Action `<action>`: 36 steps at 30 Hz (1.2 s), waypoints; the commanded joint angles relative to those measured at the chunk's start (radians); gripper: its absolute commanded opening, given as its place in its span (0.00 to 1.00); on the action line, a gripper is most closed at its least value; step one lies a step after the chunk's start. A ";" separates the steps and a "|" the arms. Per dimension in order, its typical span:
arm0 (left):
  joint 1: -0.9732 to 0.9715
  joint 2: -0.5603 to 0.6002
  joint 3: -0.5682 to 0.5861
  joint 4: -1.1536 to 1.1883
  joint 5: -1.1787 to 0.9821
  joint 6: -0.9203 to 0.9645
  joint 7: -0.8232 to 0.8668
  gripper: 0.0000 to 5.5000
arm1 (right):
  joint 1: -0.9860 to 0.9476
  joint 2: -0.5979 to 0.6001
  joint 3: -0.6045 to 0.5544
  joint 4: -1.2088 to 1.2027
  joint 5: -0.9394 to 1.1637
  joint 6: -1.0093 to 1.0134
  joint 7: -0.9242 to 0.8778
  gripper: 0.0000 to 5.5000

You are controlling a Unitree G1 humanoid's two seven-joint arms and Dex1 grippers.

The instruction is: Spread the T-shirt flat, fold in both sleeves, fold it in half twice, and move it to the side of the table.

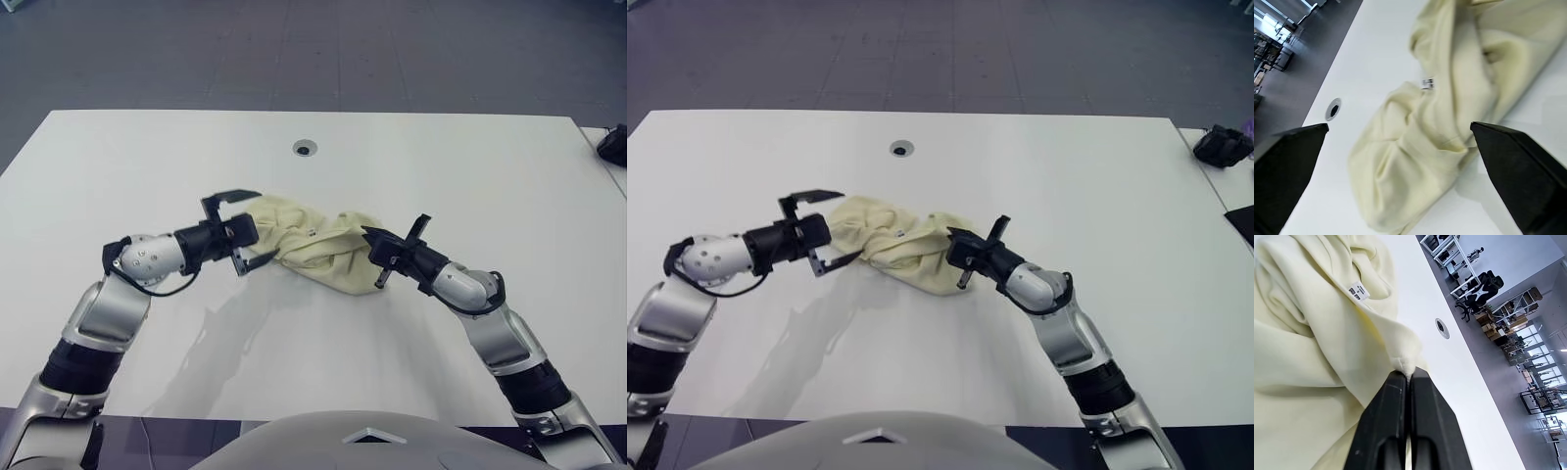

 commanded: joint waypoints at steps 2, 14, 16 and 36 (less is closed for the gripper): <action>-0.005 0.008 -0.043 0.062 0.110 -0.086 0.022 0.98 | 0.006 0.010 0.005 -0.017 -0.013 0.013 -0.003 0.00; -0.011 -0.018 -0.091 0.219 0.260 -0.239 0.097 0.65 | -0.009 0.007 0.003 -0.006 -0.010 0.002 0.008 0.00; -0.011 -0.017 -0.098 0.235 0.277 -0.257 0.101 0.60 | -0.007 0.008 0.003 -0.008 -0.011 0.004 0.007 0.00; -0.047 -0.058 -0.095 0.242 0.289 -0.230 0.078 0.00 | -0.030 -0.016 -0.020 0.005 0.001 -0.005 0.026 0.00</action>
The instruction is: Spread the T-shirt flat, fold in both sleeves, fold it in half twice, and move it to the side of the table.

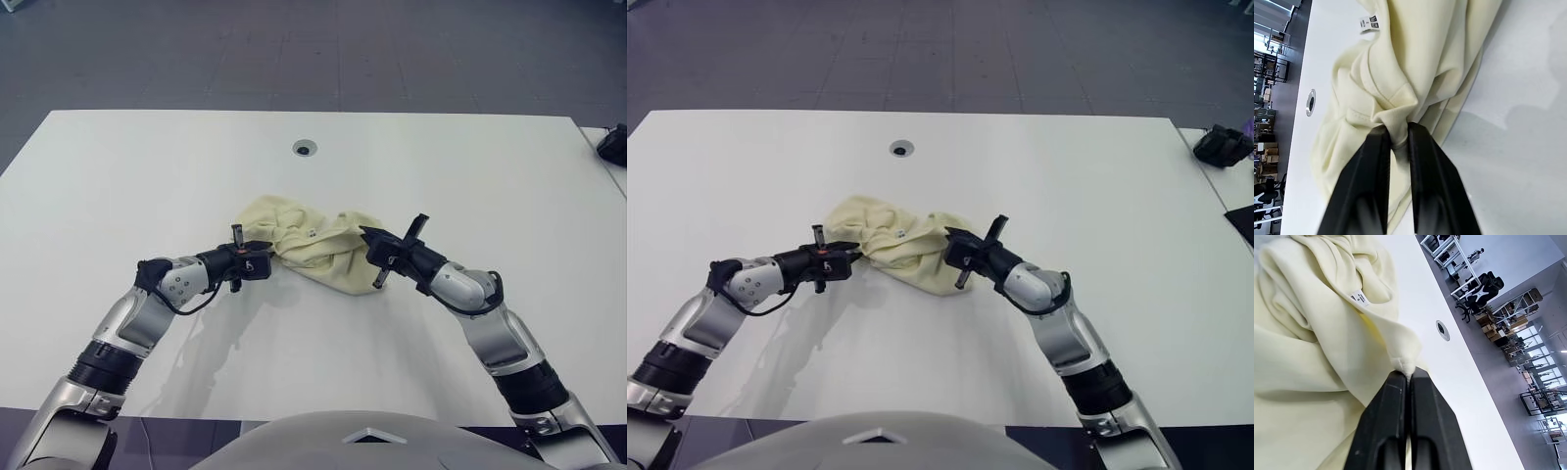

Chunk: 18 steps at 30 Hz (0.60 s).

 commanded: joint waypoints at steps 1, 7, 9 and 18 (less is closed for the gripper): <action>-0.029 -0.003 0.016 -0.018 -0.043 0.043 -0.048 0.00 | -0.031 -0.024 -0.031 0.005 0.011 -0.004 0.018 0.00; -0.205 -0.006 0.030 0.073 -0.068 0.031 -0.088 0.00 | -0.164 -0.067 -0.103 0.117 0.055 -0.043 0.036 0.00; -0.319 -0.026 0.020 0.180 -0.049 -0.002 -0.075 0.00 | -0.269 -0.069 -0.109 0.245 0.071 -0.086 0.045 0.00; -1.010 -0.238 -0.122 1.104 0.181 -0.154 0.239 0.00 | -0.976 0.039 -0.097 1.229 0.052 -0.315 -0.065 0.00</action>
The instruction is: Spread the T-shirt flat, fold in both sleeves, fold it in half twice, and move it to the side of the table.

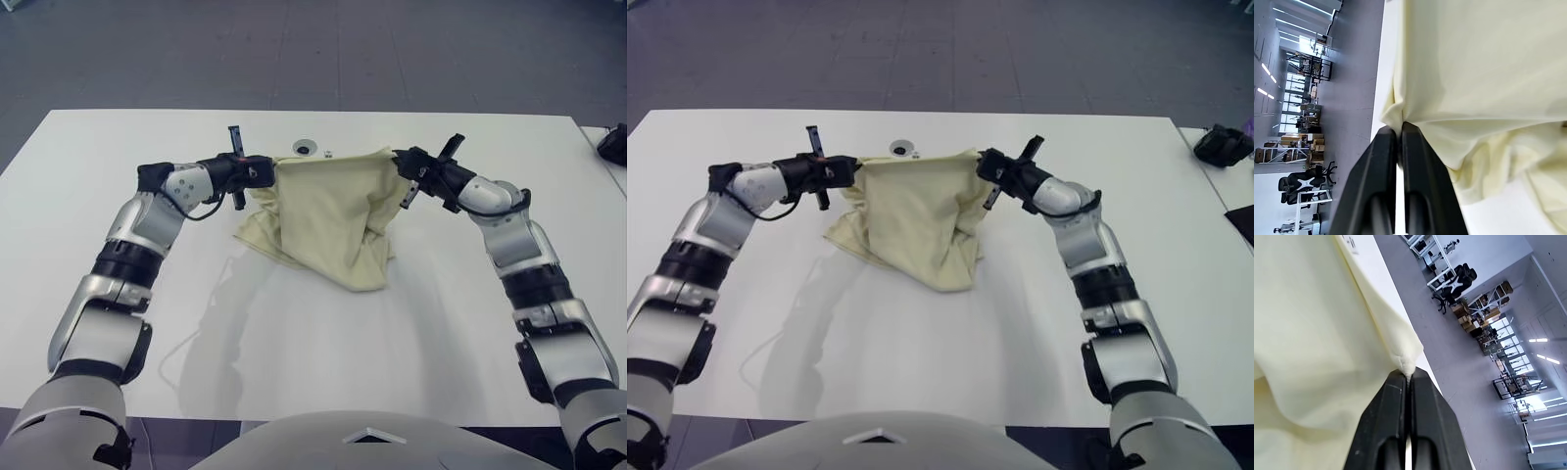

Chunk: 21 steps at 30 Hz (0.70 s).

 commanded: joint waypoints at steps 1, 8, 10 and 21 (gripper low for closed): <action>-0.394 -0.108 -0.085 0.500 0.157 -0.013 0.227 0.00 | -0.425 0.061 0.015 0.518 -0.058 -0.103 -0.119 0.00; -0.631 -0.159 -0.134 0.713 0.244 0.095 0.422 0.00 | -0.687 0.074 0.064 0.773 -0.162 -0.108 -0.326 0.00; -0.674 -0.162 -0.141 0.734 0.266 0.114 0.477 0.00 | -0.734 0.069 0.076 0.803 -0.193 -0.109 -0.401 0.00; -0.585 -0.069 -0.171 0.625 0.285 -0.062 0.443 0.00 | -0.637 -0.014 0.081 0.721 -0.193 -0.352 -0.367 0.00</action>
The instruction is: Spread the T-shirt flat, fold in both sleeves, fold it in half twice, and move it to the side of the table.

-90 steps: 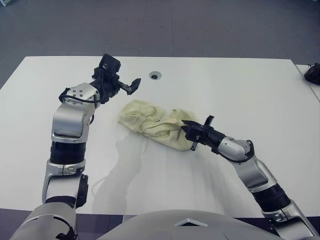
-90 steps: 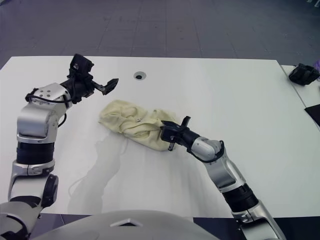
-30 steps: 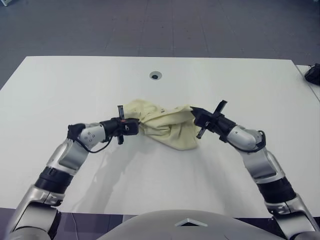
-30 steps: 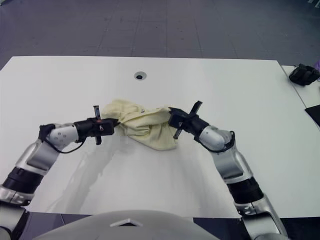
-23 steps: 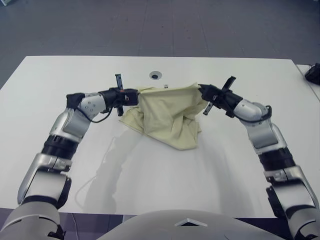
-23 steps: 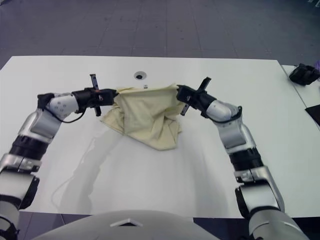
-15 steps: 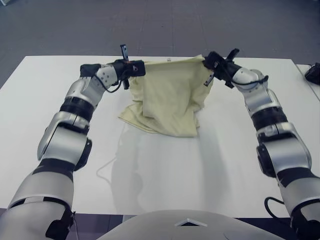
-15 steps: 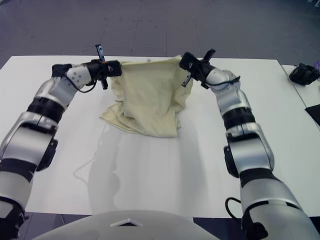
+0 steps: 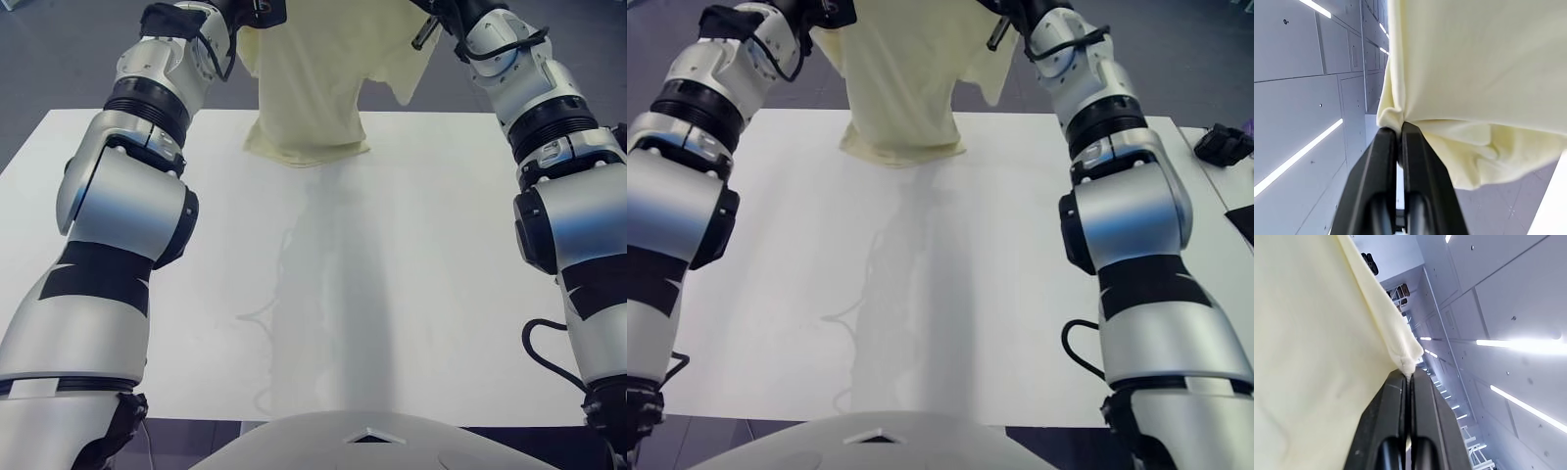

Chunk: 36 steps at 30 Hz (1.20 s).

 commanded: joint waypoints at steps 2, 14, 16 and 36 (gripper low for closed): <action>0.260 0.180 0.043 -0.337 -0.126 -0.153 -0.332 0.00 | 0.245 -0.132 -0.060 -0.212 0.150 -0.188 0.293 0.00; 0.932 0.699 0.204 -1.660 -0.762 0.314 -1.183 0.00 | 1.062 -0.661 -0.151 -1.643 1.036 0.711 1.113 0.00; 1.060 0.717 0.151 -1.713 -0.731 0.323 -1.191 0.00 | 1.182 -0.692 -0.115 -1.728 1.044 0.750 1.117 0.00; 1.584 0.812 0.157 -1.990 -0.545 0.418 -1.190 0.00 | 1.636 -0.692 -0.109 -2.024 0.957 1.000 1.001 0.00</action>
